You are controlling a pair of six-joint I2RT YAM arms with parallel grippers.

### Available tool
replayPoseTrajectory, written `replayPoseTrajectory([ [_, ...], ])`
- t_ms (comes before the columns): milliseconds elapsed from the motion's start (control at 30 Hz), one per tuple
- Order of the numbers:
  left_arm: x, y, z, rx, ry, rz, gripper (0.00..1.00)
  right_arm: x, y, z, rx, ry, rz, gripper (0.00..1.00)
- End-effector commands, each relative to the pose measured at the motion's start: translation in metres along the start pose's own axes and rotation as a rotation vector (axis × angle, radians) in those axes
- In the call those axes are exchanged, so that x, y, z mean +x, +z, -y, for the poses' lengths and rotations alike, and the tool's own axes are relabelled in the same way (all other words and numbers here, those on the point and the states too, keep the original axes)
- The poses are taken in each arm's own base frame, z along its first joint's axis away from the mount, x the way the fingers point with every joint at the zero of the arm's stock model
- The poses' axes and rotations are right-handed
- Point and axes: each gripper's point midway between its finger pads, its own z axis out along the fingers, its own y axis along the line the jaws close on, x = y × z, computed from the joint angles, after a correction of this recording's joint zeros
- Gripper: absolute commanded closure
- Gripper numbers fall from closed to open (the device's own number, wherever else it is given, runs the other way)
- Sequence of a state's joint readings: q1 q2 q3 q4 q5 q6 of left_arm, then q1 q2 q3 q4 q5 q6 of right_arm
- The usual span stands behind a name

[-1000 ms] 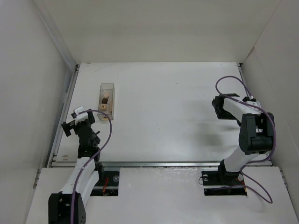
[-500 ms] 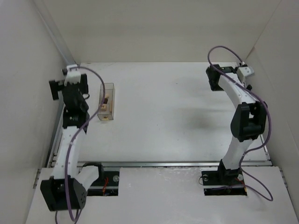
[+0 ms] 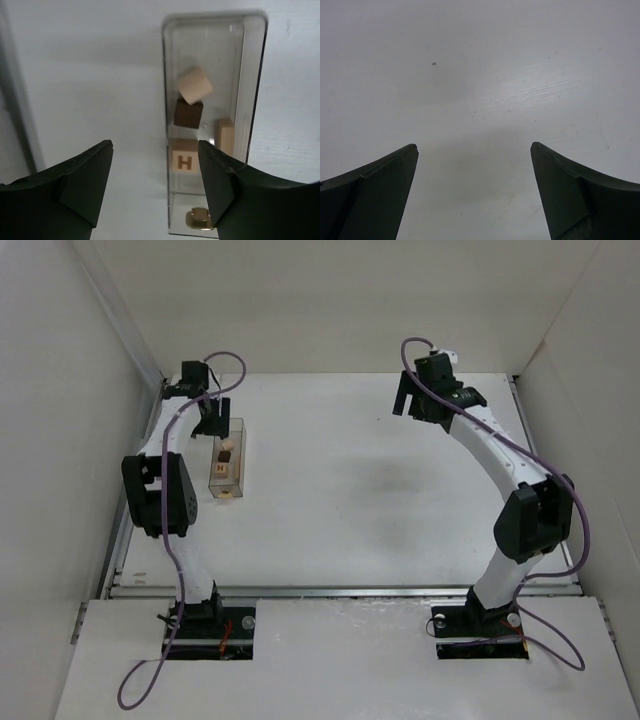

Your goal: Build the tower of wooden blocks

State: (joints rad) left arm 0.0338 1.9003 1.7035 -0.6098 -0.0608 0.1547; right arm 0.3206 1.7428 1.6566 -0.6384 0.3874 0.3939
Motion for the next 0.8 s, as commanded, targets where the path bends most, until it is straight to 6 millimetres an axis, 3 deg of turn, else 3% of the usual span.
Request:
replayPoseTrajectory([
  [0,0.034,-0.014,0.019,0.018,-0.034,-0.114,0.34,0.037,0.009,-0.028,-0.14,-0.081,-0.089,0.0],
  [100,0.046,0.008,0.013,-0.045,-0.053,-0.159,0.35,0.065,0.015,-0.029,-0.135,-0.095,-0.135,0.0],
  [200,0.052,0.022,0.006,-0.099,-0.055,-0.174,0.46,0.077,0.018,-0.029,-0.131,-0.11,-0.159,0.0],
  [267,0.062,0.032,0.006,-0.108,-0.048,-0.209,0.55,0.08,0.019,-0.026,-0.118,-0.126,-0.163,0.0],
  [400,0.061,0.039,0.007,-0.109,-0.06,-0.195,0.69,0.075,0.018,-0.021,-0.099,-0.135,-0.144,0.0],
  [533,0.074,0.053,0.008,-0.115,-0.033,-0.234,0.75,0.079,0.016,-0.018,-0.097,-0.148,-0.15,0.0],
  [667,0.076,0.062,0.009,-0.116,-0.032,-0.238,0.97,0.076,0.011,-0.015,-0.092,-0.145,-0.137,0.0],
  [767,0.076,0.066,0.006,-0.136,-0.03,-0.237,1.0,0.08,0.01,-0.011,-0.081,-0.149,-0.142,0.0],
])
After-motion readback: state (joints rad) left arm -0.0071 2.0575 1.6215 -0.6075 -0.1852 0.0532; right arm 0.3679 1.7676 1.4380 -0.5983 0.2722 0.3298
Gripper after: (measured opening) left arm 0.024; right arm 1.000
